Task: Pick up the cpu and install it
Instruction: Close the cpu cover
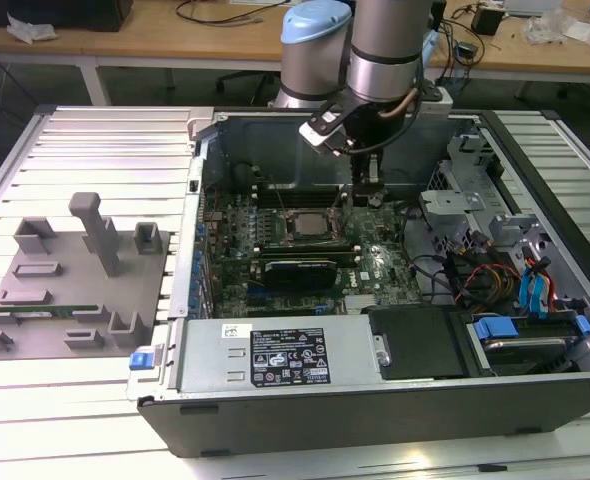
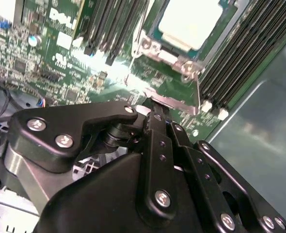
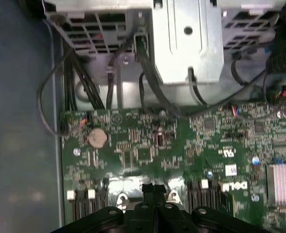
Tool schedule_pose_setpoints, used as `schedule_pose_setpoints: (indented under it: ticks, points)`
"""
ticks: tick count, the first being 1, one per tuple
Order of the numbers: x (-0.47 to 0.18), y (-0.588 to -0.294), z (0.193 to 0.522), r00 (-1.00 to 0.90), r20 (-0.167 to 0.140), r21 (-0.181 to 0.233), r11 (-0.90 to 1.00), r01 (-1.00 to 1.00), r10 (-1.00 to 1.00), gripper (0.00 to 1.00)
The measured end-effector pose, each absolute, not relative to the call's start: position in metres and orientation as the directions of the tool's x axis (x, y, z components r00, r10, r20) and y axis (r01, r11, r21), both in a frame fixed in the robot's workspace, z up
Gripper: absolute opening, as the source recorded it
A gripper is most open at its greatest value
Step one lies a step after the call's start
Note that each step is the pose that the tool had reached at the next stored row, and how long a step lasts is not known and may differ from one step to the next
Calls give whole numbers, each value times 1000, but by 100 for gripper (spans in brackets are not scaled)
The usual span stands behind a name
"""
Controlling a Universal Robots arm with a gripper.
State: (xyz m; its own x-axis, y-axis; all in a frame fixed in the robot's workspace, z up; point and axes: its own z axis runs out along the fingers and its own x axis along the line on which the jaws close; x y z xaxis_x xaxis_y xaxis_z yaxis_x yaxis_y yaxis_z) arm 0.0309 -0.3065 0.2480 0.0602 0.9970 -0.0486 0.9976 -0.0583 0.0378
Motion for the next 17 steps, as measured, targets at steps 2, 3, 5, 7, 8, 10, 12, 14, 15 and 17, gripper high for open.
schedule_pose_setpoints:
  ticks: [2,3,5,7,8,10,12,14,15,17]
  points:
    - [24,-306,248,60,-48,39,-58,998,997,11]
    - [22,-306,248,60,-48,39,-58,998,997,11]
    - [18,-306,248,60,-48,39,-58,998,997,11]
    - [18,-306,248,60,-48,39,-58,998,997,11]
    - [18,-306,248,60,-48,39,-58,998,997,11]
    - [18,-306,248,60,-48,39,-58,998,997,11]
    - [18,-306,248,60,-48,39,-58,998,997,11]
    - [18,-306,248,58,-51,-3,-58,998,997,11]
    - [18,-306,248,58,-52,-4,-58,998,997,11]
    - [17,-306,248,58,-51,-5,-58,998,997,11]
